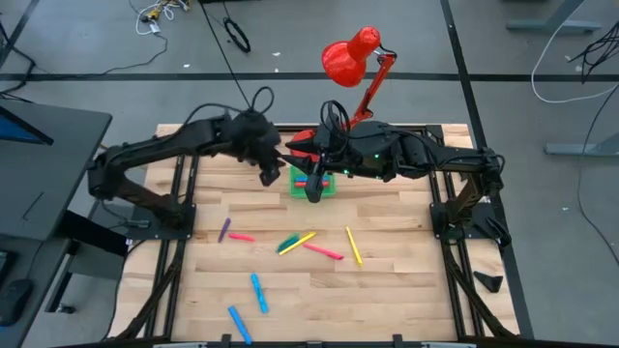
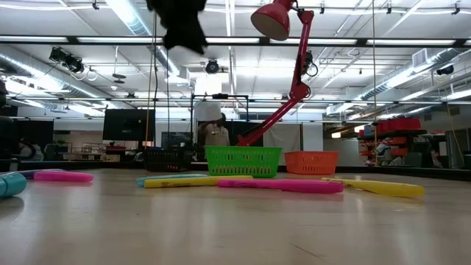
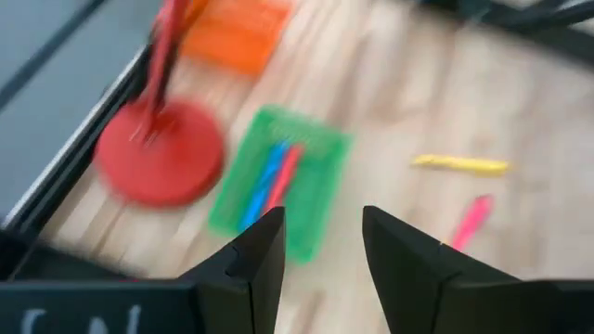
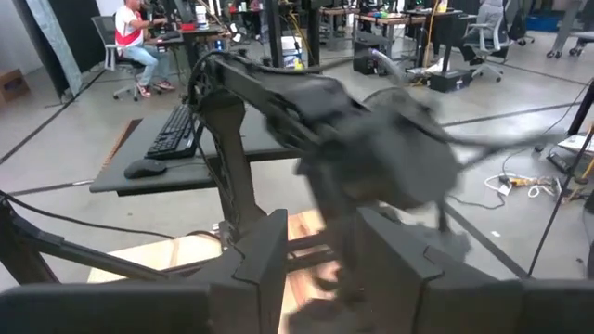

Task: Pick & Place Markers
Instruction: Put the yellow pen into the black basket

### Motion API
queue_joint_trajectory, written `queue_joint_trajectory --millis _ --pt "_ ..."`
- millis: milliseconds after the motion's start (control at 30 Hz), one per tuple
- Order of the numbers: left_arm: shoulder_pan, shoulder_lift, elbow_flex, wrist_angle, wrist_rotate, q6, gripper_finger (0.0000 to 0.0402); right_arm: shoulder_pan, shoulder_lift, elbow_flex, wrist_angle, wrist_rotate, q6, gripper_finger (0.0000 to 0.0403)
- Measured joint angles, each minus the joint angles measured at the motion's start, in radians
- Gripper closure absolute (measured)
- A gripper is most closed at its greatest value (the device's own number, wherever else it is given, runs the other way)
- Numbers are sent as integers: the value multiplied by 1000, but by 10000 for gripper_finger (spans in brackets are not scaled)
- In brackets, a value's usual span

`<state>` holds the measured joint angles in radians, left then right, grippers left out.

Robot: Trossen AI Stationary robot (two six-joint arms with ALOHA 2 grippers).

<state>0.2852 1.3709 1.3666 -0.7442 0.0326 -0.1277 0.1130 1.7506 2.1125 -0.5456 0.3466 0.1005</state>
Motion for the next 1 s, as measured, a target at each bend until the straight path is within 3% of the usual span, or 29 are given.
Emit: queue_joint_trajectory --millis 467,767,1000 --pt "-270 -190 -2 262 -12 -1 250 9 -42 0 -46 0 53 273" --pt "-336 -217 -1 310 -33 -17 250 16 -118 0 -443 114 399 273" --pt "-336 -215 -1 309 -20 -51 250 16 -153 0 -676 107 571 273"
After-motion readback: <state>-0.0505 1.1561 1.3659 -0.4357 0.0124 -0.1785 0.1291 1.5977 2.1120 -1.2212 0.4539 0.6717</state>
